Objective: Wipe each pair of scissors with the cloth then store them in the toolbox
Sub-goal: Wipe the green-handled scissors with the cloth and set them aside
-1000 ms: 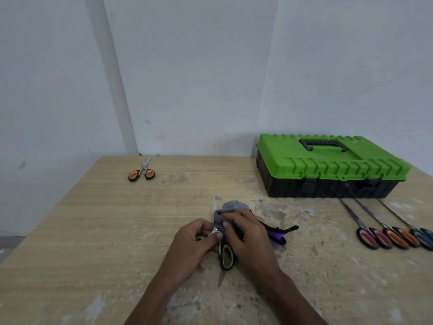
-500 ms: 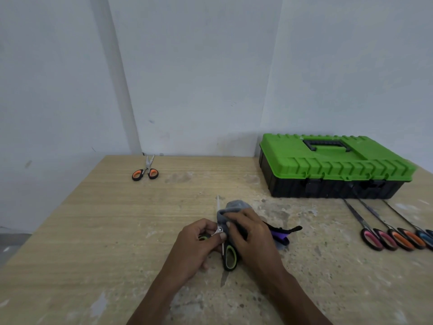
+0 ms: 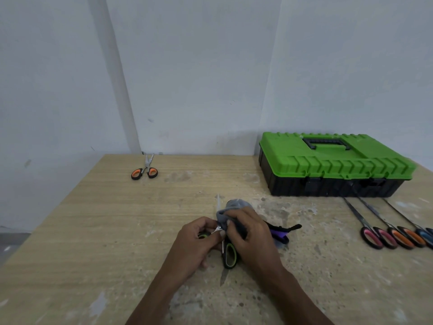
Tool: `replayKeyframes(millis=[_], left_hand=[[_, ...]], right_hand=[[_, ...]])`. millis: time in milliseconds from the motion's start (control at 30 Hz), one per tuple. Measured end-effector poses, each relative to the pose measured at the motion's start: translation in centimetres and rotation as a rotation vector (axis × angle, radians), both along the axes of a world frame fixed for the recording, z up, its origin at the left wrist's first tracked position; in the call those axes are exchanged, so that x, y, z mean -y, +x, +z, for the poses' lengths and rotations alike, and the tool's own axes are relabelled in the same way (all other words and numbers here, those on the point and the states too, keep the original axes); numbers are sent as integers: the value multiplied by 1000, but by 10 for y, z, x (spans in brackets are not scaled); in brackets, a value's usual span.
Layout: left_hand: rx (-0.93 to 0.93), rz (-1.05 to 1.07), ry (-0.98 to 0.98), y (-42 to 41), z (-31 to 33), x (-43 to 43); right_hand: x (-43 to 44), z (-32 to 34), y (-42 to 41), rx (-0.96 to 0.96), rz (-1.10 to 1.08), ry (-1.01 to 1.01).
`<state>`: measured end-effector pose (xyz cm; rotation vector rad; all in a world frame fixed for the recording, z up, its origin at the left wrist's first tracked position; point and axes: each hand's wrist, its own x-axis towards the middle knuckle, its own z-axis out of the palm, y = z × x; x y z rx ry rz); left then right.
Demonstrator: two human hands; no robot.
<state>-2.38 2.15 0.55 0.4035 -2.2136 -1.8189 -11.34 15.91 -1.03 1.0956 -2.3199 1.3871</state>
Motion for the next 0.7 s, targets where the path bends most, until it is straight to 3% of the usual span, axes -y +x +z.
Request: replayKeyframes(millis=[200, 367, 467, 600, 700], left_hand=[[17, 18, -27, 0, -5, 3], [7, -6, 29, 2, -2, 3], [6, 1, 38, 2, 0, 2], [14, 9, 58, 0, 0, 1], [12, 7, 48, 0, 1, 2]], right_hand=[[6, -3, -15, -28, -134, 57], [-4, 3, -38, 189, -389, -147], [-12, 4, -40, 233, -424, -283], [-13, 8, -22, 59, -317, -284], [-7, 12, -3, -144, -149, -178]])
